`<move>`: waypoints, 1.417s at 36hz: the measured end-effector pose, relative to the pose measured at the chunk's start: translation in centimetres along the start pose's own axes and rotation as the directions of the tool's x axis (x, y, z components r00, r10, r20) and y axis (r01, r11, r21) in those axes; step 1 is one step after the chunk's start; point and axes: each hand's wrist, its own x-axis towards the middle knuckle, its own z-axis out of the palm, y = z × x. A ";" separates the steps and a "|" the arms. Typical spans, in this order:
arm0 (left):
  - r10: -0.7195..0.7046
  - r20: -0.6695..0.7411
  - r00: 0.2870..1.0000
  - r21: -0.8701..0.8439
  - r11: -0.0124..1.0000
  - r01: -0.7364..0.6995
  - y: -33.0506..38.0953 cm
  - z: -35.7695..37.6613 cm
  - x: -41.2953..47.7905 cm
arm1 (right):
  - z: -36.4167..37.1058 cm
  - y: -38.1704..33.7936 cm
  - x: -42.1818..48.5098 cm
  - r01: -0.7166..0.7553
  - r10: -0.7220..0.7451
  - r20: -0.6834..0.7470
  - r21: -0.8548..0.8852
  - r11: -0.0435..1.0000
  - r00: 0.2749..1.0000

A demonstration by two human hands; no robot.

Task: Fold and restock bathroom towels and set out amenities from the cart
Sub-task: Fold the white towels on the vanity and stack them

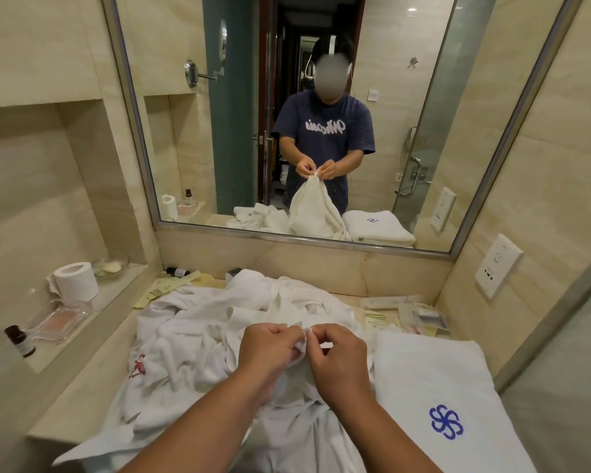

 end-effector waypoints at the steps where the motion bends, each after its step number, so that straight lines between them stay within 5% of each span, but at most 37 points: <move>1: 0.001 0.006 1.000 0.005 1.000 -0.001 0.0 0.1 0.0 | 0.1 0.1 0.0 -0.014 0.014 -0.020 -0.005 1.000 1.000; 19: 0.094 -0.065 0.993 0.075 0.993 -0.089 -0.4 0.6 0.0 | 0.0 -0.7 0.7 -0.010 0.015 0.037 -0.130 0.991 0.999; 27: 0.111 -0.089 0.990 0.129 0.987 -0.099 -0.1 0.3 0.3 | -0.5 -0.7 1.3 -0.078 0.088 0.158 -0.068 0.995 0.984; 36: 0.117 0.045 0.992 0.222 0.967 -0.124 0.1 -0.2 1.2 | -1.3 0.0 1.7 -0.258 0.231 0.227 0.097 0.961 0.946; 51: 0.263 -0.023 0.965 0.444 0.867 -0.226 0.6 0.6 1.4 | -0.3 0.4 2.1 -0.146 0.153 0.129 -0.063 0.987 0.980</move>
